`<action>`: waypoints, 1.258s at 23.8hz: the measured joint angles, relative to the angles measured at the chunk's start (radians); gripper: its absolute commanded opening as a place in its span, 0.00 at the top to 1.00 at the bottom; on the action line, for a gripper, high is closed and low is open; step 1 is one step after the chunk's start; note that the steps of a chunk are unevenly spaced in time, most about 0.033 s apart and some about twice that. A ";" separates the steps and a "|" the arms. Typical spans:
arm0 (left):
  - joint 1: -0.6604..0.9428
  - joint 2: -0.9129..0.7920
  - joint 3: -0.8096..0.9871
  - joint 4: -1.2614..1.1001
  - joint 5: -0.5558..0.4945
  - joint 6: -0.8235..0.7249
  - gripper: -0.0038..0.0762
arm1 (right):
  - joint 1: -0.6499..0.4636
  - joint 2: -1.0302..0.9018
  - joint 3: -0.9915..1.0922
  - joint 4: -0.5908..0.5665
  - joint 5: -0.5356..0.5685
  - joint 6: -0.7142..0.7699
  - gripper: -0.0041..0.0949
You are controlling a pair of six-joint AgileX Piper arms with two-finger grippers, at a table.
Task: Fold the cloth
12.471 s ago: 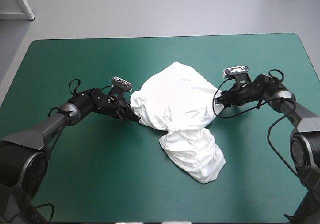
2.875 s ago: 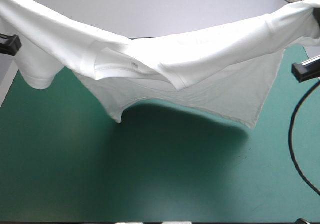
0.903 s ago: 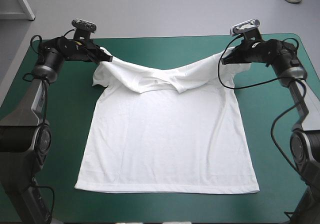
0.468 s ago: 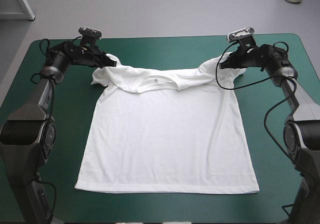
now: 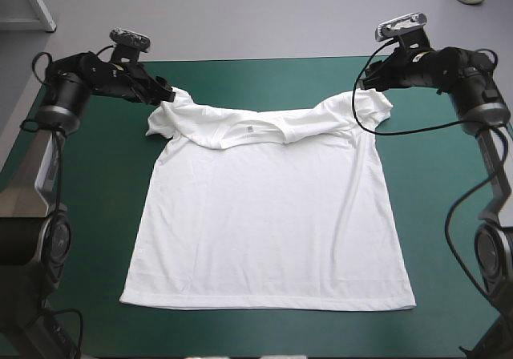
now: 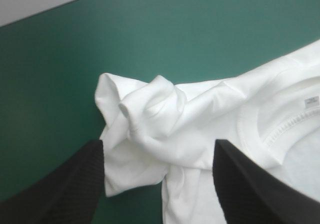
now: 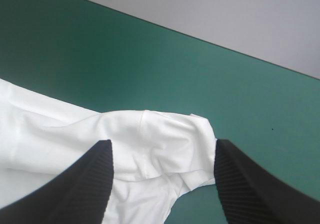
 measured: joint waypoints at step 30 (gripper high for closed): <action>0.000 -1.089 1.069 0.142 0.308 -0.339 0.41 | -0.029 -1.032 0.876 -0.001 0.271 0.214 0.47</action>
